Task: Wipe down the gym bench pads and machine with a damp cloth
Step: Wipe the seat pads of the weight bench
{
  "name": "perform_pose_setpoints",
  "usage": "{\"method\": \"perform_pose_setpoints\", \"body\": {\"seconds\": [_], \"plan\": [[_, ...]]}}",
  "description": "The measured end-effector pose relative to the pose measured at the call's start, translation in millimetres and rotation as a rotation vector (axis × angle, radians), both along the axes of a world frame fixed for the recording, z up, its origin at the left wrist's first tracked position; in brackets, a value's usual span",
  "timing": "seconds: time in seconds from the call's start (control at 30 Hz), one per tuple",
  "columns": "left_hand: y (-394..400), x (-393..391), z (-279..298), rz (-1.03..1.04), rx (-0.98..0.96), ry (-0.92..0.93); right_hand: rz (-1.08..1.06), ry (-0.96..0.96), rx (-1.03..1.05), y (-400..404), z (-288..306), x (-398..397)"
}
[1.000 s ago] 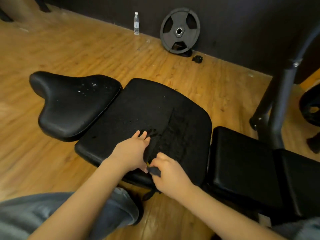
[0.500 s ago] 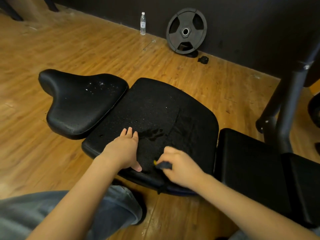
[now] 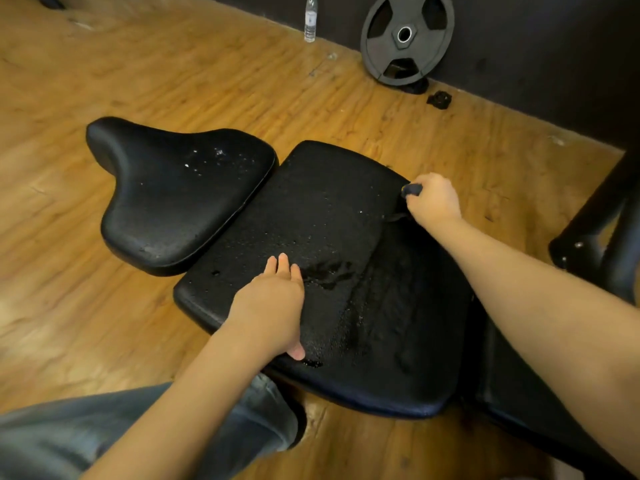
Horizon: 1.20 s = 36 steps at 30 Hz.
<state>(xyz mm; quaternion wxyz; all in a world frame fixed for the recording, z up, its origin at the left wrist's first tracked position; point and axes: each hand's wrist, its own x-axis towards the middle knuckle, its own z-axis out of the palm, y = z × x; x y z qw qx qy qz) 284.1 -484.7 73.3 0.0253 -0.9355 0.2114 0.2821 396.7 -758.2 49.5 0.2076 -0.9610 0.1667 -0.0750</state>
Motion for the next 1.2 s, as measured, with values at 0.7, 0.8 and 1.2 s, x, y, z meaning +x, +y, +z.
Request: {"method": "perform_pose_setpoints", "body": {"seconds": [0.7,0.8,1.2], "plan": [[2.1,-2.4,6.6,0.008,0.001,0.011,0.626,0.144,0.096,149.5,1.5,-215.0],[3.5,-4.4,7.0,0.017,-0.018,0.023,0.654,0.163,0.082,146.9,3.8,-212.0],[2.2,-2.8,6.8,0.012,-0.009,0.064,0.686,0.096,0.064,120.6,0.2,-185.2]]}}
